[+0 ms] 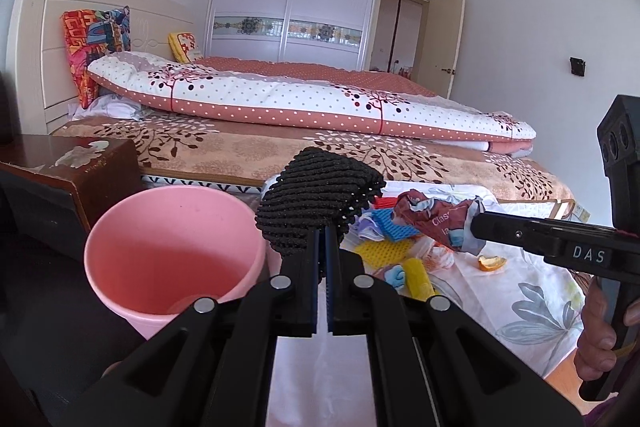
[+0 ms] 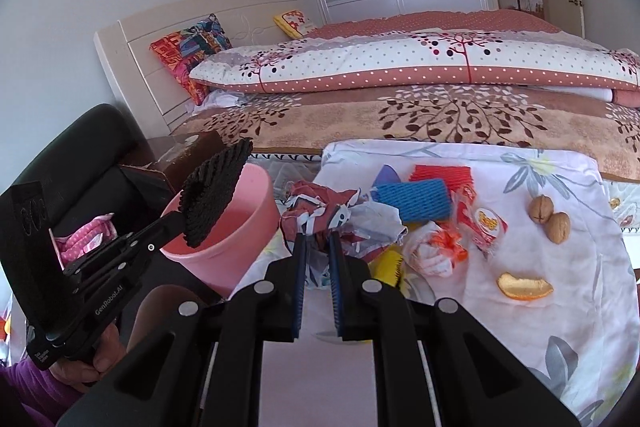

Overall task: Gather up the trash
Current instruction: 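Carry both items over the pink bin and open both tools to drop them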

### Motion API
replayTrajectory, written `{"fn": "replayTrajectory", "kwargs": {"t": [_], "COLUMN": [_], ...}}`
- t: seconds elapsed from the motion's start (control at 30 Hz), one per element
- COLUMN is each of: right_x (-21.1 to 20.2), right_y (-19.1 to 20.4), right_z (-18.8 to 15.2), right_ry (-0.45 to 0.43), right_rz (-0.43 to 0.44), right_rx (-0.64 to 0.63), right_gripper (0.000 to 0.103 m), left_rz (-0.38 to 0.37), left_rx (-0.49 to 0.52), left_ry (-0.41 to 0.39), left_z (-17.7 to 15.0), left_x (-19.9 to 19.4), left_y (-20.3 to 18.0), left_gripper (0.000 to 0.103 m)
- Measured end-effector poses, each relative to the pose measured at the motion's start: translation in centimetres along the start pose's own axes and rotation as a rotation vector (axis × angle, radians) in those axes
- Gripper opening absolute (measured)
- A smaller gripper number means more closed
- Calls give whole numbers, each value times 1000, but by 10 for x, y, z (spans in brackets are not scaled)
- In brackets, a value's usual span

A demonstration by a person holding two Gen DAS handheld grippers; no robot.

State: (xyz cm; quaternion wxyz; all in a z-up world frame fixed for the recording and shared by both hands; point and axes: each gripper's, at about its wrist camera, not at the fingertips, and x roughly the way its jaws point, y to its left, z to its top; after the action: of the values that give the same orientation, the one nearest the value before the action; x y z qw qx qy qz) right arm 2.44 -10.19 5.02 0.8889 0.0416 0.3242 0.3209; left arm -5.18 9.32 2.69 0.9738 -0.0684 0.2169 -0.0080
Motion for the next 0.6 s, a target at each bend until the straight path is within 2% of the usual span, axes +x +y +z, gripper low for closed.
{"fn": "replayTrajectory", "kwargs": {"t": [0.17,0.3,0.6], "right_x": [34,68,129], "right_y": [36,61,111], "right_z": [17,21,21], "right_ry": [24,75,149], "right_rz": [79,129,179], "right_rx": [-37,-57,-145], "right_gripper": [11,11,11], "left_rz": [71,120,184], "left_rx": [-30,-66,-140], "left_ry": [-14,-4,73], "left_z": [4,3,-12], "left_x": [-9,-9,7], "left_y": [35,62,110], "left_gripper": [2,2,2]}}
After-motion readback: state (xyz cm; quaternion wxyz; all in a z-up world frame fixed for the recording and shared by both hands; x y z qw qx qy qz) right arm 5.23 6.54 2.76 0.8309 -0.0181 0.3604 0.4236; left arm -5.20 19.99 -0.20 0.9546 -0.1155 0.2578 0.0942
